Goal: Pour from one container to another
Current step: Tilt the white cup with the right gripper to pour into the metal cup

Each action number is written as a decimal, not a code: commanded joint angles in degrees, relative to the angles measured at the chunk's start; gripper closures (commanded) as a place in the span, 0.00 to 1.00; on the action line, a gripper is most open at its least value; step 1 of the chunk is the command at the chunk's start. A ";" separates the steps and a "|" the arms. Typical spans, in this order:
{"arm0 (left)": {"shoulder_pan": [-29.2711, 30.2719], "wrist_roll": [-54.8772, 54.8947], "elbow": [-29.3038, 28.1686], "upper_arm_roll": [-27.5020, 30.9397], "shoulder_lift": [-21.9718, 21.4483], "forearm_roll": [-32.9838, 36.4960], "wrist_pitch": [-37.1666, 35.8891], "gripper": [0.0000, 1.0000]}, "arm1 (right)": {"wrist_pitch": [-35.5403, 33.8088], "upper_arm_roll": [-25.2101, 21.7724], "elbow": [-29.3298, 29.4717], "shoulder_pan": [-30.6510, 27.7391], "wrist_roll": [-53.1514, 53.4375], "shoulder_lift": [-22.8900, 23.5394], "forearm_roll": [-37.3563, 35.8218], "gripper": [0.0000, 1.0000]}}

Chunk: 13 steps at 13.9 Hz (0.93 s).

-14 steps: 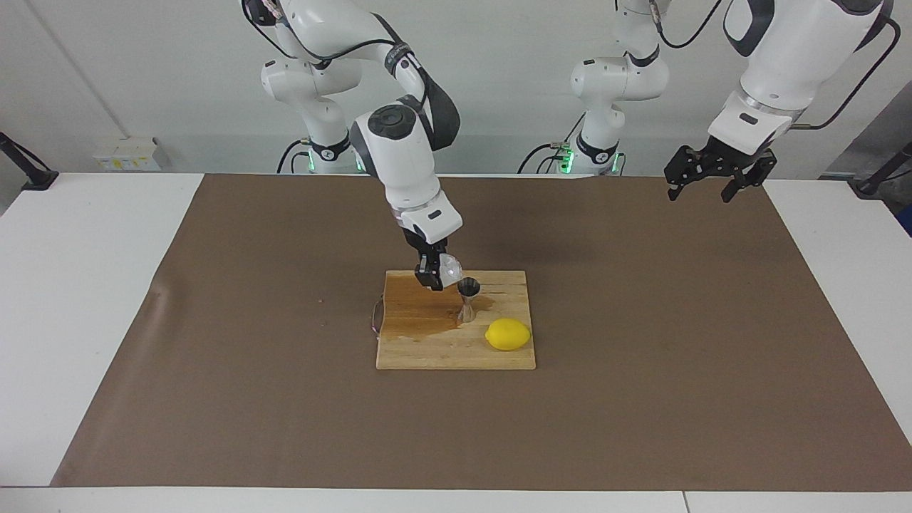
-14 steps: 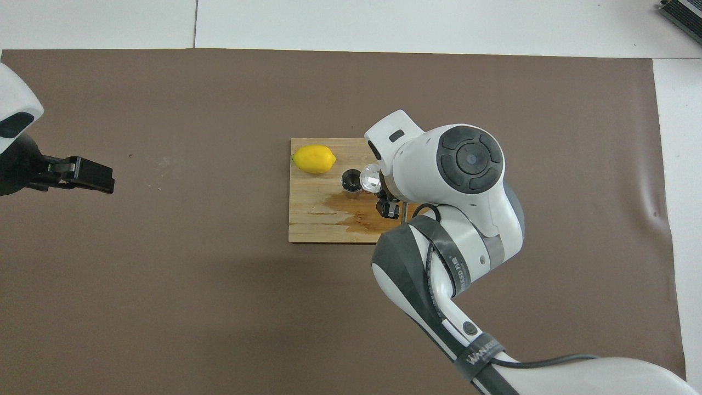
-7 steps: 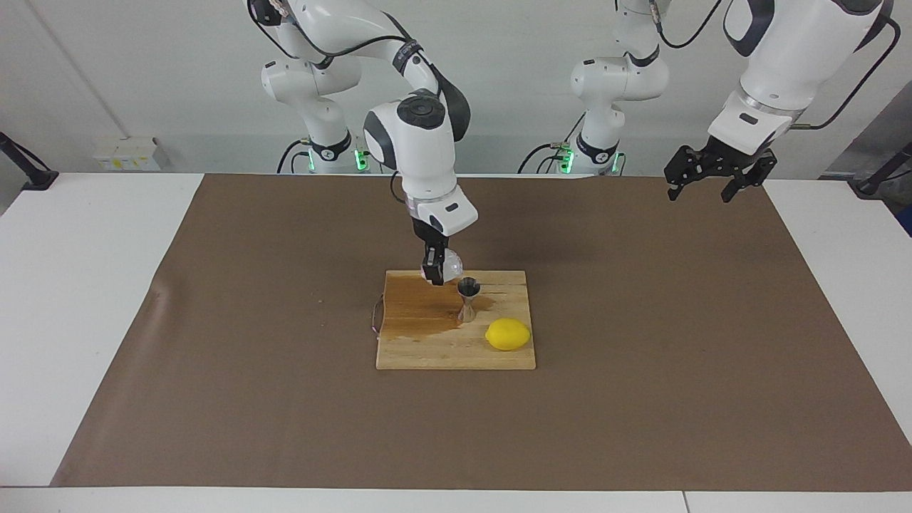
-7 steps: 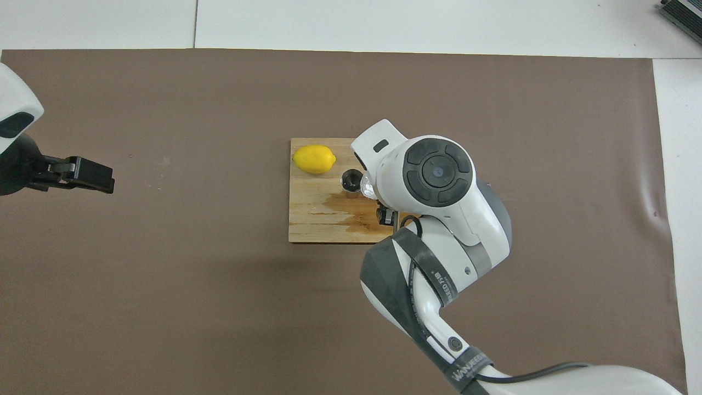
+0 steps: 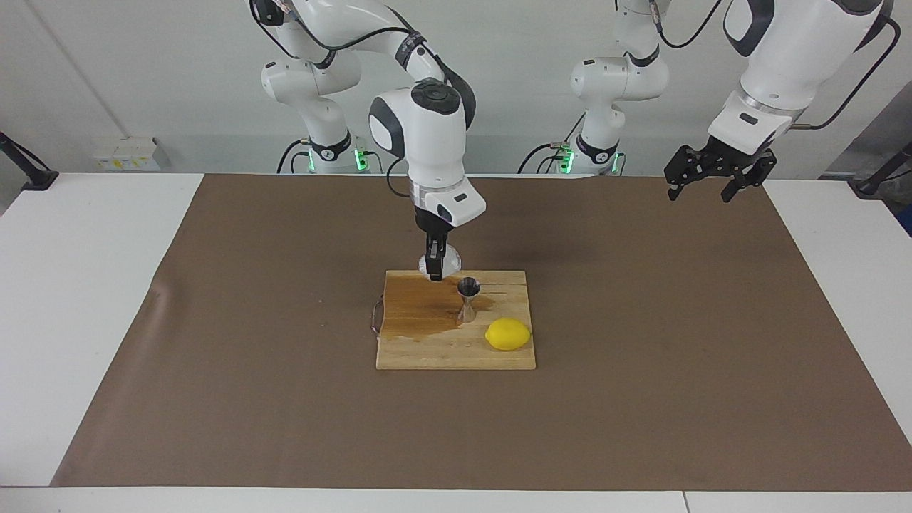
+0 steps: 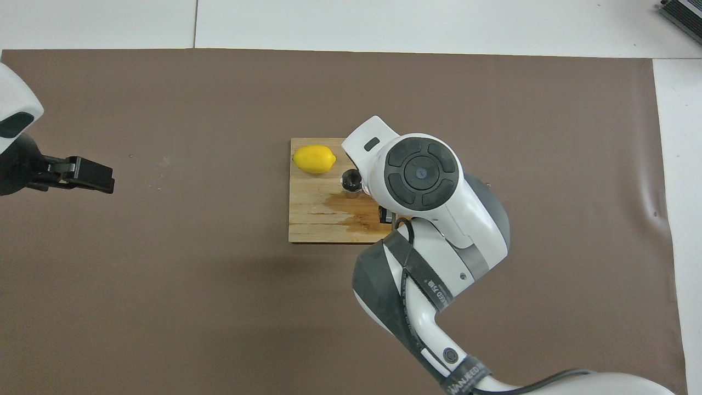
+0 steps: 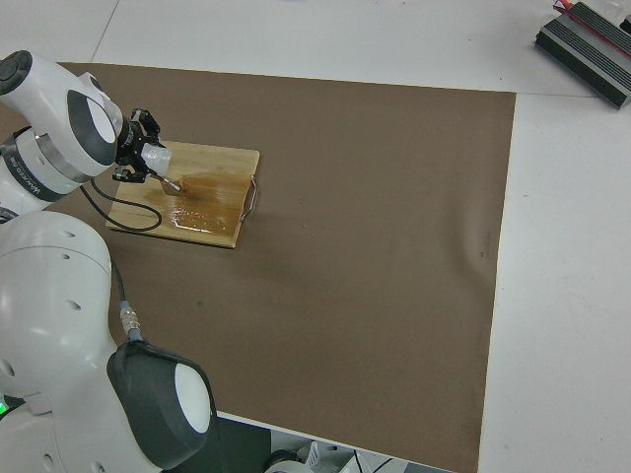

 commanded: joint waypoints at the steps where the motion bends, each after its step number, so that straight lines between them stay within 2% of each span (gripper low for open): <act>1: 0.42 0.43 -2.13 0.02 -1.89 -0.80 0.73 0.00 | -1.77 0.19 2.37 1.14 1.95 1.54 -3.57 0.89; 9: 0.42 0.43 -2.13 0.02 -1.89 -0.80 0.73 0.00 | -2.47 0.19 2.54 1.41 2.74 1.89 -6.39 0.89; 11: 0.42 0.43 -2.13 0.02 -1.89 -0.80 0.64 0.00 | -5.01 0.19 7.61 1.84 3.09 4.69 -7.26 0.89; 13: 0.42 0.43 -2.13 0.02 -1.89 -0.80 0.73 0.00 | -5.54 0.19 8.96 2.55 3.18 5.49 -7.45 0.89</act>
